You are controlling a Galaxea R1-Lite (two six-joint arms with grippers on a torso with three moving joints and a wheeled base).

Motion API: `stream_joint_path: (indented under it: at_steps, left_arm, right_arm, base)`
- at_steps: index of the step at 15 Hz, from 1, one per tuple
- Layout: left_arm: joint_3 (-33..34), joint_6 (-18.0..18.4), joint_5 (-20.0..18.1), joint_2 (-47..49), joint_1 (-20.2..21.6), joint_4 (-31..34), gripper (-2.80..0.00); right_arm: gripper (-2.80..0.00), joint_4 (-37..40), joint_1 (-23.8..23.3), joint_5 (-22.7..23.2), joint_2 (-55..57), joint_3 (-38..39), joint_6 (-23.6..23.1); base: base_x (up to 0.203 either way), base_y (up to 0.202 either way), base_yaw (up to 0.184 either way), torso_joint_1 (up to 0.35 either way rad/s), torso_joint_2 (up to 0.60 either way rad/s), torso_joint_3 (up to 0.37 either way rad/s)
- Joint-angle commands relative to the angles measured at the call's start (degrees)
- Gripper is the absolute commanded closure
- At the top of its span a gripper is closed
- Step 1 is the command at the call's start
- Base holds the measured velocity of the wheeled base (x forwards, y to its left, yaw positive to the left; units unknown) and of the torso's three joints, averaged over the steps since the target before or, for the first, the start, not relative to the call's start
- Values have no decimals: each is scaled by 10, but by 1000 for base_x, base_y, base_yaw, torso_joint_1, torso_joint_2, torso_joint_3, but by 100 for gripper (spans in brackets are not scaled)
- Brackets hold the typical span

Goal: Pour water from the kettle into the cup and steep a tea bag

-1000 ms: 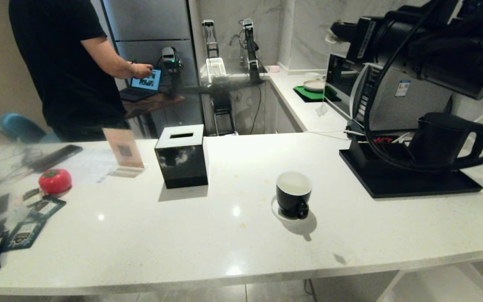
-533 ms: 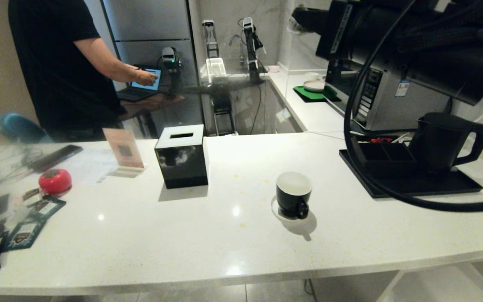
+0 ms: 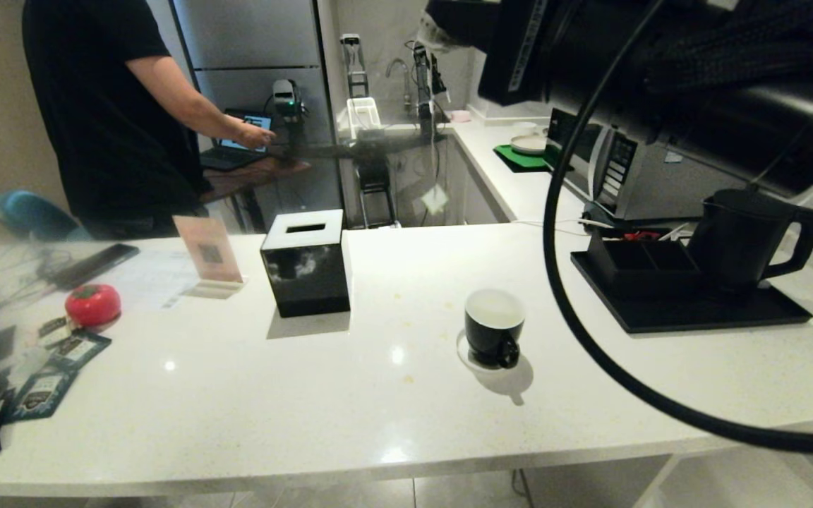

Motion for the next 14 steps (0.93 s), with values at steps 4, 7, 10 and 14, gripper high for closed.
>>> stream_joint_path:
  at_steps: [4,7,10,14]
  left_arm:
    - [0,0,0,1,0,0,0]
    - [0,0,0,1,0,0,0]
    - [0,0,0,1,0,0,0]
    - [0,0,0,1,0,0,0]
  right_arm:
    - [0,-3,44,1,11,-2,0]
    - [0,-3,54,3,18,-7,-1]
    - [0,-3,62,13,17,-2,-3]
    - [0,-3,62,12,16,2,-6]
  base:
    - [0,0,0,0,0,0]
    - [0,0,0,0,0,0]
    - [0,0,0,0,0,0]
    - [0,0,0,0,0,0]
